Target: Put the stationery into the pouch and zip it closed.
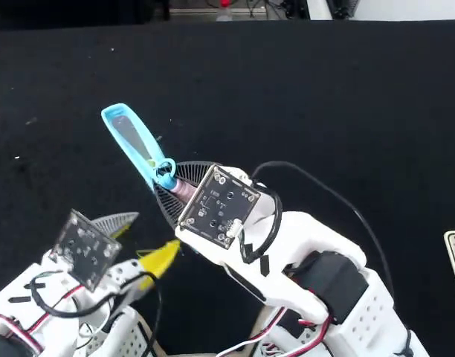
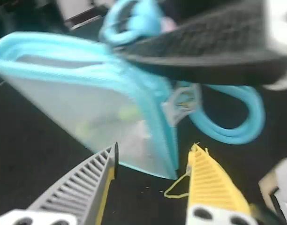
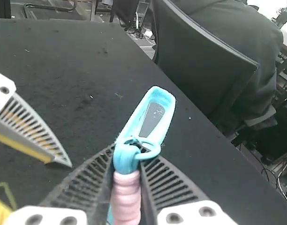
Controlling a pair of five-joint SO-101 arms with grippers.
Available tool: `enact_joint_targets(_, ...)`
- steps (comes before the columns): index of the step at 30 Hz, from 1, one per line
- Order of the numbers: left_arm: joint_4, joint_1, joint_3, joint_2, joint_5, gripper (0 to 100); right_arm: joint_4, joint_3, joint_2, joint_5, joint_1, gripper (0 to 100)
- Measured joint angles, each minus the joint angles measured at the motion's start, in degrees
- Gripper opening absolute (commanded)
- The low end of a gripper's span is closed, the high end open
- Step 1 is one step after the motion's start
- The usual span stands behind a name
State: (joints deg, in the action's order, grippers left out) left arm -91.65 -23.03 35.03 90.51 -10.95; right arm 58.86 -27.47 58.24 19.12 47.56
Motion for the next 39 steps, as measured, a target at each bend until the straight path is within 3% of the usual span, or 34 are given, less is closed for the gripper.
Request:
enact_joint_targets(7, 9.1, -1.4, 9.8, 0.0, -0.4, 26, 2.9, 0.1, 0.1, 0.3, -1.1, 1.1)
enact_joint_targets(14, 19.3, 7.6, 21.3, 7.1, -0.5, 26, 4.0, 0.1, 0.1, 0.4, -5.1, 1.1)
enact_joint_targets(17, 19.4, 10.3, 23.0, 13.1, -0.7, 26, 4.0, 0.1, 0.1, 0.4, -5.5, 1.1)
enact_joint_targets(25, 20.0, 17.7, 23.0, 13.8, -0.7, 26, 4.0, 0.1, 0.1, 0.4, -5.5, 1.1)
enact_joint_targets(31, 19.3, 18.3, 22.2, 13.8, -0.7, 26, 4.0, 0.1, 0.1, 0.4, -5.5, 1.1)
enact_joint_targets(39, 11.0, 18.5, 9.9, 13.8, -0.7, 26, 4.0, 0.1, 0.1, 0.4, -5.4, 1.1)
